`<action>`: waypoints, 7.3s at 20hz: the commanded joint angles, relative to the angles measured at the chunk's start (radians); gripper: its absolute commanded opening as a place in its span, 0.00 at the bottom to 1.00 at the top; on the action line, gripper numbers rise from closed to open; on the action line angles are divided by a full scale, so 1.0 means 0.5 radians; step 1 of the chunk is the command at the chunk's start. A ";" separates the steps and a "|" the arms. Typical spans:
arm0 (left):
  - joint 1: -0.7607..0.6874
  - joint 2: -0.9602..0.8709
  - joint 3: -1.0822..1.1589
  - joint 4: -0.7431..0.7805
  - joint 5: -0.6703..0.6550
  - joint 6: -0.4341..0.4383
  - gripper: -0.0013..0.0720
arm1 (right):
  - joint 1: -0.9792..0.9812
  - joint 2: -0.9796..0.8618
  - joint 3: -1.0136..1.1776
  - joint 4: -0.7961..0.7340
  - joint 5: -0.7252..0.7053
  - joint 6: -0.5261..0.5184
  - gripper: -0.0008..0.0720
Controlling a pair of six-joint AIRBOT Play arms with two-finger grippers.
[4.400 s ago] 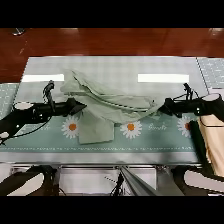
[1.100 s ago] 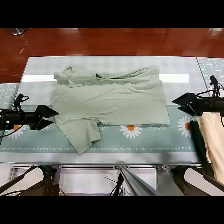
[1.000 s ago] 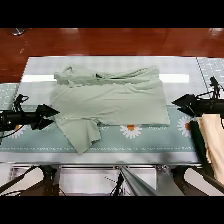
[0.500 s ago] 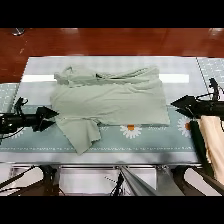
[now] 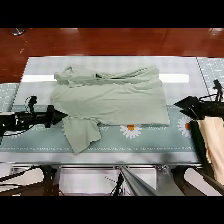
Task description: Fold the shirts.
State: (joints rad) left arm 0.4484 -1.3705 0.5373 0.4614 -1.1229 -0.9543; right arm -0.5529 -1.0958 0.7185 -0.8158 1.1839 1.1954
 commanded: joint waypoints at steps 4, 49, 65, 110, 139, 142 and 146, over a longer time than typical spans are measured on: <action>-0.013 -0.011 0.075 -0.080 -0.111 0.060 0.06 | -0.130 0.001 -0.157 -0.466 0.050 0.298 0.88; -0.083 1.993 2.428 1.678 -0.336 -1.133 0.05 | 0.576 0.896 2.490 -0.745 0.546 0.596 0.05; -0.327 1.211 0.915 1.004 0.293 -0.889 0.05 | 0.581 0.591 0.842 -0.336 -0.063 0.324 0.05; 0.263 0.443 0.067 1.205 -0.323 -0.524 0.98 | 0.089 0.037 0.142 -0.060 -0.020 0.015 0.87; -0.124 0.639 -0.434 0.383 -0.337 -0.045 0.06 | 0.115 0.323 -0.382 -0.880 0.279 0.526 0.87; -0.124 0.639 -0.434 0.377 -0.335 -0.045 0.06 | 0.116 0.298 -0.455 -0.785 0.225 0.514 0.87; -0.124 0.639 -0.434 0.377 -0.320 -0.052 0.06 | 0.116 0.117 -0.468 -0.397 0.134 0.294 0.87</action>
State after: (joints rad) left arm 0.3866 -1.0523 0.3191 0.6514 -1.2888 -0.9783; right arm -0.4950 -0.9924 0.4938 -1.1351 1.2686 1.4090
